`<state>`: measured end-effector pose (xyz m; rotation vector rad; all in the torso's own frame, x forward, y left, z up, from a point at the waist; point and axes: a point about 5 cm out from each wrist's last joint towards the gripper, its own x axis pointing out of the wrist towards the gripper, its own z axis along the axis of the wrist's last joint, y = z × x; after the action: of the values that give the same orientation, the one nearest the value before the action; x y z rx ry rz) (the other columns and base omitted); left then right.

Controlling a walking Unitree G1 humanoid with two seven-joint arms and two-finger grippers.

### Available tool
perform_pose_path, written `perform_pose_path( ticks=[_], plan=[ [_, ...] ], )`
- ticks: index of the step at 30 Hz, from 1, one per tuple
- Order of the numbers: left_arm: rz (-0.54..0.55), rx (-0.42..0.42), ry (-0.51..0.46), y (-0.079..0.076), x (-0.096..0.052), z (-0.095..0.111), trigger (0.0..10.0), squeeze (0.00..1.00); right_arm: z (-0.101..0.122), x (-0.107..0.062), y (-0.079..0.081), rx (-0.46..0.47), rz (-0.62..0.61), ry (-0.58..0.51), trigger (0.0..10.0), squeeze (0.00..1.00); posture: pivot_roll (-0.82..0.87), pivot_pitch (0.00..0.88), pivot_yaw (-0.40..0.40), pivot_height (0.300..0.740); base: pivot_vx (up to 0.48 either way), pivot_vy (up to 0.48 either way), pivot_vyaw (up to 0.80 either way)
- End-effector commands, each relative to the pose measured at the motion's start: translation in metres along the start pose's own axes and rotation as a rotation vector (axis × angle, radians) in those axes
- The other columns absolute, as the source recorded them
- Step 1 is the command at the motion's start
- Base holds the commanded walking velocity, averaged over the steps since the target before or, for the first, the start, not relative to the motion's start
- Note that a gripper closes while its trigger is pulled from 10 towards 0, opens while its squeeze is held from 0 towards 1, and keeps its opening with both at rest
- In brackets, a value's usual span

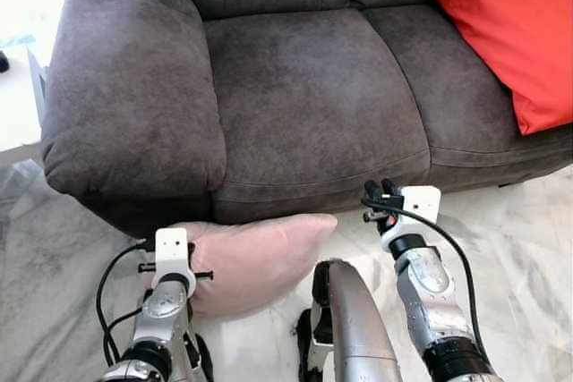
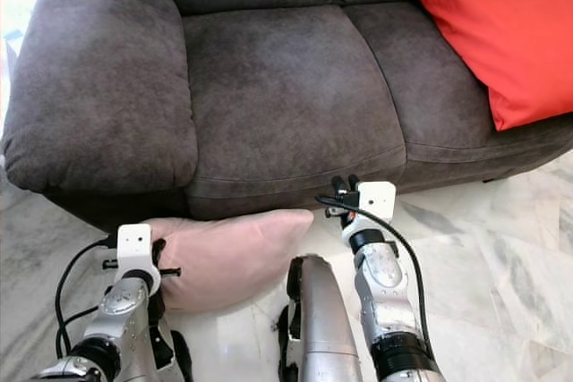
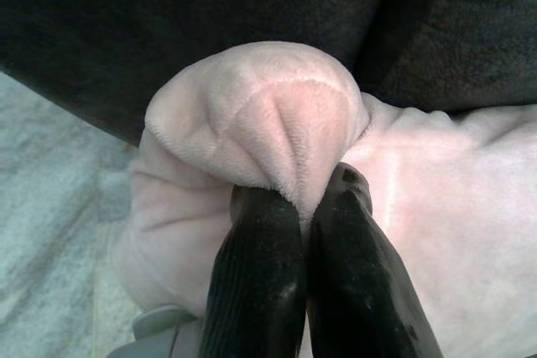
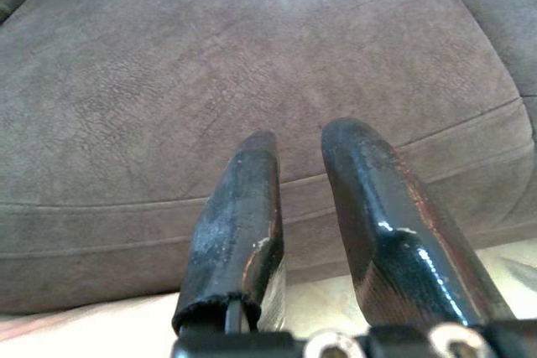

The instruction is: Move the pillow to the sofa from floor

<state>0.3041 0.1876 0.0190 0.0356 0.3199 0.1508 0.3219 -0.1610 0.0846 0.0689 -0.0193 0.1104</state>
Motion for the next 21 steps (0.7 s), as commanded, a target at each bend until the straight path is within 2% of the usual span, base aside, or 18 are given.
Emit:
perform_pose_path(
  ticks=[1,4,10,14,21],
  plan=[
    [0.005,0.003,-0.05,0.002,0.002,0.009,10.0,0.0,-0.004,-0.002,-0.006,0.009,-0.029,0.011,10.0,0.0,-0.04,0.189,-0.075,0.546,-0.435,0.0,0.0],
    [0.003,0.003,-0.052,0.001,0.003,0.011,10.0,0.0,-0.003,0.0,-0.005,0.01,-0.029,0.009,10.0,0.0,-0.04,0.176,-0.071,0.546,-0.392,0.0,0.0],
    [-0.001,-0.001,-0.061,0.002,0.006,0.016,10.0,0.0,-0.002,0.005,-0.003,0.011,-0.027,0.006,10.0,0.0,-0.03,0.151,-0.064,0.546,0.0,0.0,0.0],
    [0.001,-0.004,-0.068,0.001,0.007,0.018,10.0,0.0,-0.003,0.007,-0.004,0.015,-0.031,0.008,10.0,0.0,-0.03,0.133,-0.061,0.546,-0.435,0.0,0.0],
    [0.006,-0.005,-0.073,0.002,0.008,0.02,10.0,0.0,-0.002,0.009,-0.004,0.021,-0.03,0.001,10.0,0.0,-0.02,0.114,-0.053,0.546,0.0,0.0,0.0]
  ],
)
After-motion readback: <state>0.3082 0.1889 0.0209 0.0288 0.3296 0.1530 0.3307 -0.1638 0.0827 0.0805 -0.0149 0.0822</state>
